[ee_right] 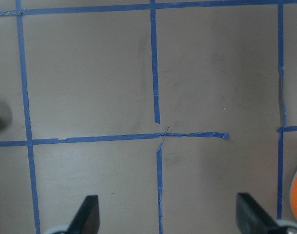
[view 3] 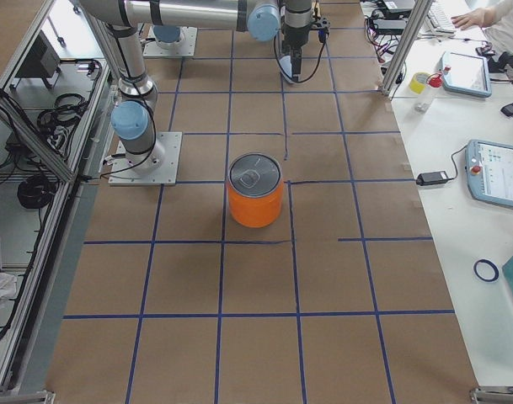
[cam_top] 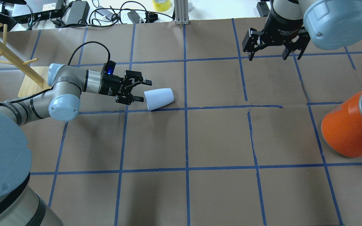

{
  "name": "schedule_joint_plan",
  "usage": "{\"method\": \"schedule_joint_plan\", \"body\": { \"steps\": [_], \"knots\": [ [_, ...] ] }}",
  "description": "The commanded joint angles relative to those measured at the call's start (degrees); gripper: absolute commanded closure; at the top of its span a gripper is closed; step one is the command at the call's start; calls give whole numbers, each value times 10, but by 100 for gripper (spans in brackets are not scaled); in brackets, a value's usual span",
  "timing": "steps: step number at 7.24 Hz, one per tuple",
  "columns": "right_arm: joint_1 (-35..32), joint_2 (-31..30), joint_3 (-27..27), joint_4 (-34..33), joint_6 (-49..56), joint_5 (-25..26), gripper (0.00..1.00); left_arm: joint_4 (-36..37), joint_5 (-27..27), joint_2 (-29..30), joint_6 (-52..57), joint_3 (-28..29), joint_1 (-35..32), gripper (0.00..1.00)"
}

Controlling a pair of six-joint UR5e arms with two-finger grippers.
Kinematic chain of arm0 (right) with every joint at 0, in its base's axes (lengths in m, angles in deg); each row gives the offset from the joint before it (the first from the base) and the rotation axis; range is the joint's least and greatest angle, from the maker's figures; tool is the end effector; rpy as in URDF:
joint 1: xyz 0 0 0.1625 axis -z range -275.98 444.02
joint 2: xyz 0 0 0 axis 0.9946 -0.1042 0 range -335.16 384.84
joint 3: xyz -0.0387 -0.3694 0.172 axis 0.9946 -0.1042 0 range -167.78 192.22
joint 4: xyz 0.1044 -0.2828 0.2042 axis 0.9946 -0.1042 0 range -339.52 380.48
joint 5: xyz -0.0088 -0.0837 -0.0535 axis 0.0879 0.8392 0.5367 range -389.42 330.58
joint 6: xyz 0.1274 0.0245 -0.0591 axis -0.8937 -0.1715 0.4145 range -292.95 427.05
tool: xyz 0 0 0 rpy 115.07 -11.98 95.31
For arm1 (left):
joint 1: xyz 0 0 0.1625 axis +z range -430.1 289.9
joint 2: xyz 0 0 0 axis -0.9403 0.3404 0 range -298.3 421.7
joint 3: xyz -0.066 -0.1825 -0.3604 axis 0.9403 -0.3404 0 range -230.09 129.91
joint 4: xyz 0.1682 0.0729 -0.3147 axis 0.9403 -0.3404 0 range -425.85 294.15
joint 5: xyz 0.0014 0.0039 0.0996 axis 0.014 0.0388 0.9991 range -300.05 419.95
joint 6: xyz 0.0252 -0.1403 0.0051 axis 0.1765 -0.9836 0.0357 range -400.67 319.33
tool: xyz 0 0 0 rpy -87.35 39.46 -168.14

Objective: Flip cup
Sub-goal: 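Grasp the cup's bottom with the left gripper and lift it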

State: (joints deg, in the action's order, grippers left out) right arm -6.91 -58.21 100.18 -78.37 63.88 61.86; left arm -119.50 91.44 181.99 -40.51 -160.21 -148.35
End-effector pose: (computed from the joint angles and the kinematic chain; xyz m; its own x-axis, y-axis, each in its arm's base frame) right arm 0.1381 -0.4941 0.4045 -0.9990 0.0404 0.0184 0.0391 0.9968 -0.0698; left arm -0.1476 -0.5425 0.1582 -0.4698 -0.3066 0.8278 -0.1962 0.9506 0.2407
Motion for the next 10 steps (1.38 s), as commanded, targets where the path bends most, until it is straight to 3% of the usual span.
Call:
{"method": "schedule_joint_plan", "body": {
  "steps": [1,2,6,7,9,10],
  "knots": [
    [0,-1,0,-1,-4,3,0,6,-47,11,-27,4,-24,35],
    [0,-2,0,0,-6,3,0,12,-47,10,-28,10,-24,99],
    [0,-2,0,0,-5,4,0,38,-35,-1,-28,21,-23,100],
    [0,-2,0,-1,-6,4,0,88,-17,-1,-40,20,-23,100],
    [1,-1,1,0,-4,4,0,96,-6,-28,-105,48,-19,100],
    [1,-1,1,1,-4,4,0,78,108,-34,-138,110,-21,100]
  ]
}}
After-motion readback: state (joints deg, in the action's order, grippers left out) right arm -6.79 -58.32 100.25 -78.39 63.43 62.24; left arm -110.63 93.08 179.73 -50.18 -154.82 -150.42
